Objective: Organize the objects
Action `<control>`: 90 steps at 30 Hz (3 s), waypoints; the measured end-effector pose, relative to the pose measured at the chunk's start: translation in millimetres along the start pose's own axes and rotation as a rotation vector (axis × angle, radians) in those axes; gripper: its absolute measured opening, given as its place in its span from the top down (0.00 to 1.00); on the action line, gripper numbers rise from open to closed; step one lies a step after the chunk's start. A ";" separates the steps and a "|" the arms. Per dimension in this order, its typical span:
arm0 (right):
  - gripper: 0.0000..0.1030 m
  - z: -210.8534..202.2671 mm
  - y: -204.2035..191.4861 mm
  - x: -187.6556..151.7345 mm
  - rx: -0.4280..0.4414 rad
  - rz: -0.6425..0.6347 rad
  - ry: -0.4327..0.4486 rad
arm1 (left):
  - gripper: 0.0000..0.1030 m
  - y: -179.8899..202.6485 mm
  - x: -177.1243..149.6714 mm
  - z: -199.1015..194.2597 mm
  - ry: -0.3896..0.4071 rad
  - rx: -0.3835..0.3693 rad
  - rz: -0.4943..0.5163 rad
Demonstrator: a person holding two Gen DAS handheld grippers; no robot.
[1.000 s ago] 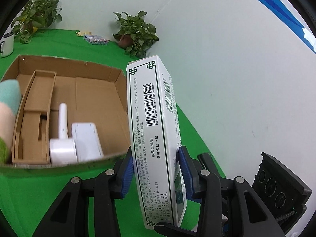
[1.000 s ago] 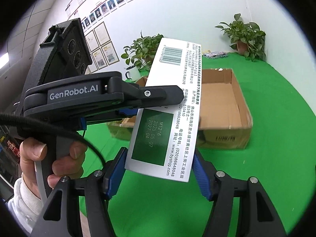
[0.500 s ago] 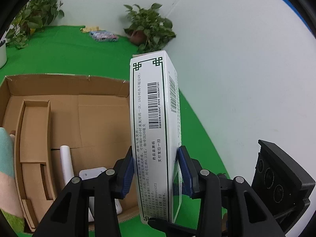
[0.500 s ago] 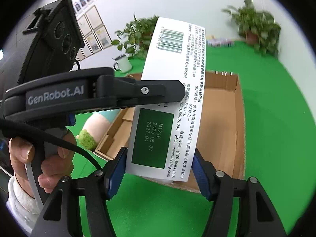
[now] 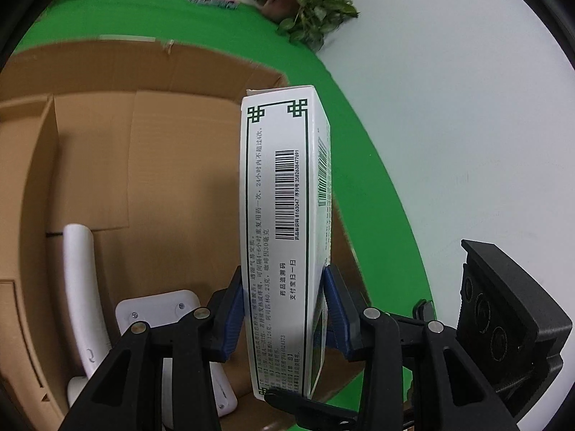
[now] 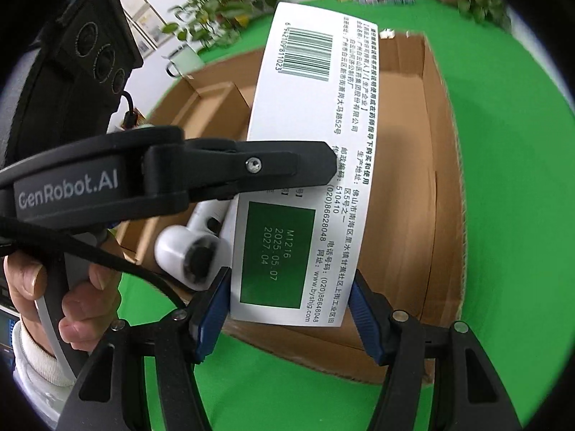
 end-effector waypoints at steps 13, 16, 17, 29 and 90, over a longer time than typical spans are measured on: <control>0.39 36.8 6.1 -10.4 -0.049 -0.014 -0.110 | 0.56 -37.2 4.3 20.1 -0.063 0.011 -0.107; 0.41 37.2 6.7 -15.7 -0.094 -0.027 -0.136 | 0.53 -32.6 0.9 9.2 -0.059 0.036 -0.093; 0.41 37.8 7.4 -17.4 -0.105 -0.027 -0.145 | 0.53 -31.9 1.3 5.3 -0.050 0.053 -0.083; 0.37 44.6 7.8 -34.3 -0.148 0.083 -0.215 | 0.53 -34.8 -2.6 -91.3 0.152 0.131 0.022; 0.01 -7.1 -61.4 -30.0 -0.620 -0.126 0.553 | 0.00 -135.5 -102.0 -154.8 0.816 0.637 0.186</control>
Point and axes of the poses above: each gripper's, at about its wrist camera, not at the fingertips, and z roughly the way its jaws point, y to its right, x to its top, the point moved 9 cm from there along z, roughly the way its jaws point, and after that the axes turned 12 degrees about -z, right-handed, at the moved point
